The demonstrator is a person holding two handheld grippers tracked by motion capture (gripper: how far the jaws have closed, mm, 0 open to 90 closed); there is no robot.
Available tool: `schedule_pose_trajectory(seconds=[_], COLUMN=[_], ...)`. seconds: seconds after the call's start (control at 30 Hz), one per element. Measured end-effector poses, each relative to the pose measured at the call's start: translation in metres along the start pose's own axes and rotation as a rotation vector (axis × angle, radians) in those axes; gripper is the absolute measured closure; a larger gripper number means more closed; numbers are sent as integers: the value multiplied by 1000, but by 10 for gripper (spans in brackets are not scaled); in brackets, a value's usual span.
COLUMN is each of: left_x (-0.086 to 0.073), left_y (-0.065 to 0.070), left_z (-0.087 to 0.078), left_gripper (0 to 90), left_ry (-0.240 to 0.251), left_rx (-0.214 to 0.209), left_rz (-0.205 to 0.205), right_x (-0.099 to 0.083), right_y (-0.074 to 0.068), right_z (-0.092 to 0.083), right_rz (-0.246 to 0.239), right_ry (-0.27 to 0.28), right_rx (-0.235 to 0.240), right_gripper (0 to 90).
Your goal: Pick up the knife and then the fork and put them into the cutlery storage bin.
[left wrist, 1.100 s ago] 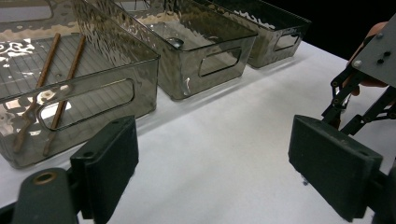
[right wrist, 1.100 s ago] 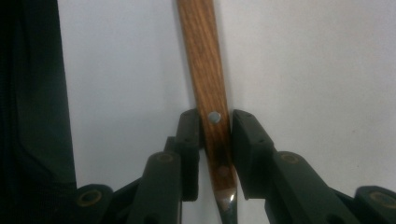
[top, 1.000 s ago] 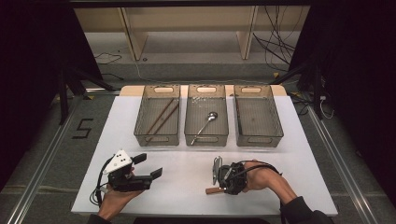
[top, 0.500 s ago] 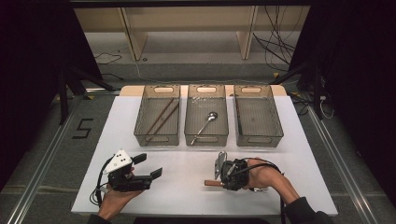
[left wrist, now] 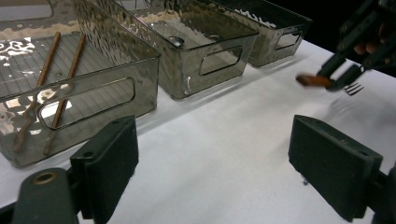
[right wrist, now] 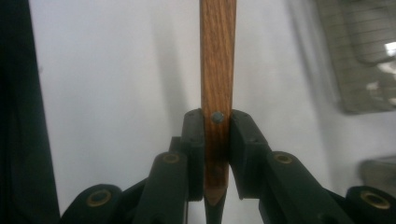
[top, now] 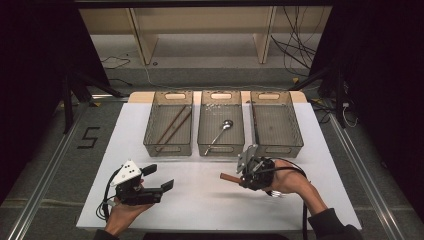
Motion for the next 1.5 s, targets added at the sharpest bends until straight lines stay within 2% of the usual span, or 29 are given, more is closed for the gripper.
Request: schedule_pose_trajectory(seconds=[0.1,0.13,0.47,0.6,0.83,1.03,1.23,1.5], left_x=[0,0,1,1,1,1,1,2], left_y=[0,0,-1,-1,-1,-1,-2,-2], left_z=[0,0,-1,-1,-2,-2,-2,-3], left_gripper=[157,157,157,157,157,157,157,157], left_ry=[2,2,10,9,9,13,19,24], left_rx=[1,1,4,4,3,3,4,5], left_rz=[1,1,5,7,4,5,3,4], right_x=[3,3,-1,0,0,0,0,1], right_y=[12,17,55,67,91,110,127,141], right_z=[-12,-17,-48,-63,-86,-97,-106,-112], right_rz=[78,124,372,427,526,602,667,711], right_ry=[74,100,303,396,495,550,578,598], right_rx=[-19,-22,-75,-82,-139,-176,-200,-235], right_gripper=[774,774,773,773,773,772,772,772])
Point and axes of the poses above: each handheld gripper's, and its own axes: z roughly forward along the jaws, x roughly out of its top, y roughly to its right, the point moved 6 cm from there along z, roughly forward along the jaws, and after that the axes turned 2 degrees about x, right-handed, at the moved point
